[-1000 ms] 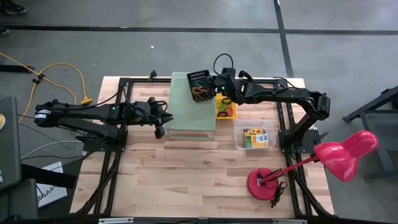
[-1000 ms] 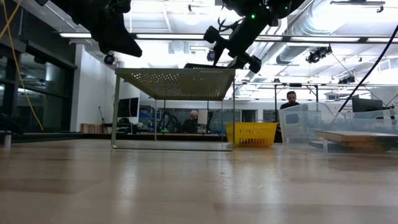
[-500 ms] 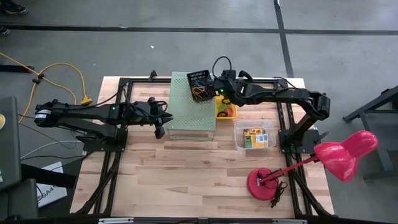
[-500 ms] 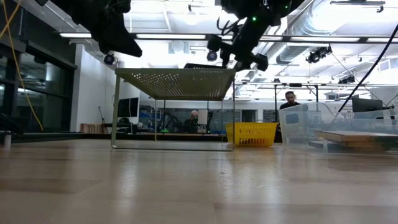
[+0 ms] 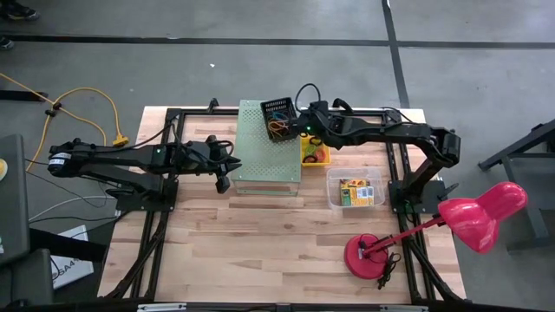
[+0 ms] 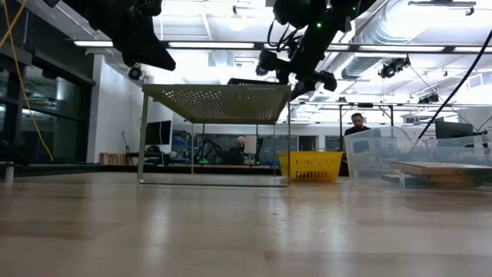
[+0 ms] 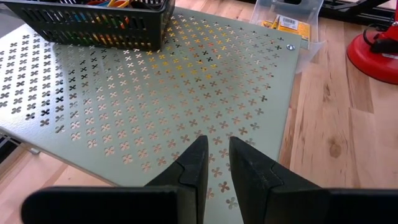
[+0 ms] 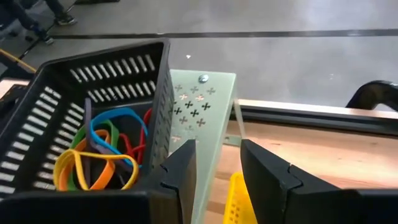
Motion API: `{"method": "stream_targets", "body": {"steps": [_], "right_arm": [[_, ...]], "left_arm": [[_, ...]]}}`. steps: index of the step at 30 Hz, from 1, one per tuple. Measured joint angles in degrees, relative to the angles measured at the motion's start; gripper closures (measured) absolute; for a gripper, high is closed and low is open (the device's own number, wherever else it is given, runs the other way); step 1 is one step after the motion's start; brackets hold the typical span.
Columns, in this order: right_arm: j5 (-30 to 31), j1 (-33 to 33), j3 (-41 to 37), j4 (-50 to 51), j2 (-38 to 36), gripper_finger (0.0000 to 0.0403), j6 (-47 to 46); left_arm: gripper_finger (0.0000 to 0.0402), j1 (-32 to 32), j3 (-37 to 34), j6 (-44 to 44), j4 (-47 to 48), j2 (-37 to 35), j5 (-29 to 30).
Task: Pick & Place Office Desk Supplies
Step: Put the black bin with sorted rubber bands on the shelf
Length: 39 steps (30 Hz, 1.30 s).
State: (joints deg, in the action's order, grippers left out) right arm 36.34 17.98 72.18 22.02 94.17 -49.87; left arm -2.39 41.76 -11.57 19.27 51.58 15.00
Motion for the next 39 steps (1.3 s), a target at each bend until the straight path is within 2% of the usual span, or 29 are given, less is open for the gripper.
{"method": "stream_targets", "body": {"steps": [33,39], "right_arm": [[-5.0,0.1,0.0,-7.8,0.0,0.029,5.1],[-6.6,0.2,0.0,-12.1,3.9,0.029,5.2]], "left_arm": [[0.0341,0.0,0.0,0.0,0.0,0.0,0.0],[0.0341,0.0,0.0,0.0,0.0,0.0,0.0]]}}
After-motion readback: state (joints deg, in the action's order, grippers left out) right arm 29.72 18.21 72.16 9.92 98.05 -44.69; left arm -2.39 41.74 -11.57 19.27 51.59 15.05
